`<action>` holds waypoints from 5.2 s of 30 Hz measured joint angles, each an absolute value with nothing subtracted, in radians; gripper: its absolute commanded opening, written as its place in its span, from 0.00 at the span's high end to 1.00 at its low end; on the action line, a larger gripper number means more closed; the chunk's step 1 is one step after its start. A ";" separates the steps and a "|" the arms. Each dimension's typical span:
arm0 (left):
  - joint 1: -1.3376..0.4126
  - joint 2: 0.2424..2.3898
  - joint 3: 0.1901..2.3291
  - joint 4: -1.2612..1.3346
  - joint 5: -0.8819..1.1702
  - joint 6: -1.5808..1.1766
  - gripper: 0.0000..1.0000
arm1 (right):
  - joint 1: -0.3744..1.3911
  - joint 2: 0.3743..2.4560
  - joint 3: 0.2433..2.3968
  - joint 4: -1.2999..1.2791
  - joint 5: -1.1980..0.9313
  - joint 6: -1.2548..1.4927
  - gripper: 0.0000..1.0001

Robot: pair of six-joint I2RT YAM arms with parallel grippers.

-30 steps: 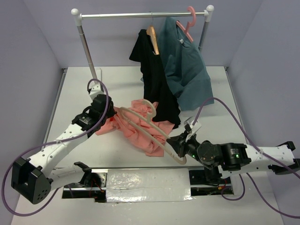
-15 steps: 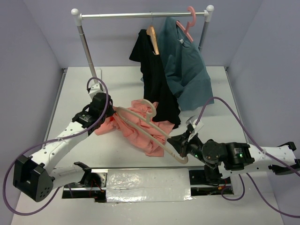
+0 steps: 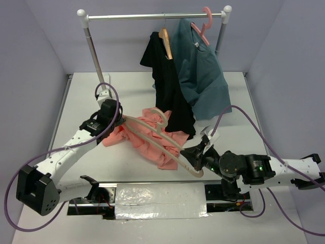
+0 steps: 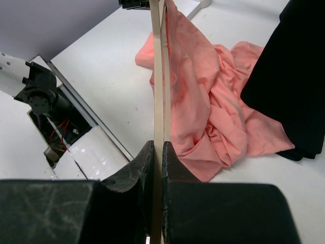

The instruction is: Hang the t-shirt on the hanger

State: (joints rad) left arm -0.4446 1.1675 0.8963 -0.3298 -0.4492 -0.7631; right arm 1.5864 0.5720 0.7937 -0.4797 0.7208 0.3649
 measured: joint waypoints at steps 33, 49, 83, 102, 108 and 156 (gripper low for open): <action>-0.439 1.047 0.939 -0.326 -0.216 -0.653 1.00 | 1.586 0.675 0.608 -0.072 0.720 0.103 1.00; -0.566 0.963 1.081 -0.340 -0.060 -0.516 1.00 | 1.584 0.586 0.329 0.467 0.660 -0.076 1.00; -0.654 1.203 1.389 -0.405 0.510 -0.282 1.00 | 1.481 0.432 0.126 0.823 0.638 -0.128 1.00; -0.735 1.186 1.360 -0.304 0.315 -0.235 0.21 | 1.276 0.495 0.010 1.061 0.395 -0.076 1.00; -0.774 1.221 1.576 -0.520 0.193 -0.236 0.12 | 1.269 0.466 0.011 1.102 0.372 -0.068 1.00; -0.786 1.136 1.969 -0.897 -0.062 0.081 0.11 | 1.258 0.332 0.011 1.110 0.301 -0.054 1.00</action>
State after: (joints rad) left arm -0.7860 1.1358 1.9686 -0.8967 -0.0616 0.0811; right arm 1.2575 0.3325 0.0109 1.1095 0.3008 -0.0536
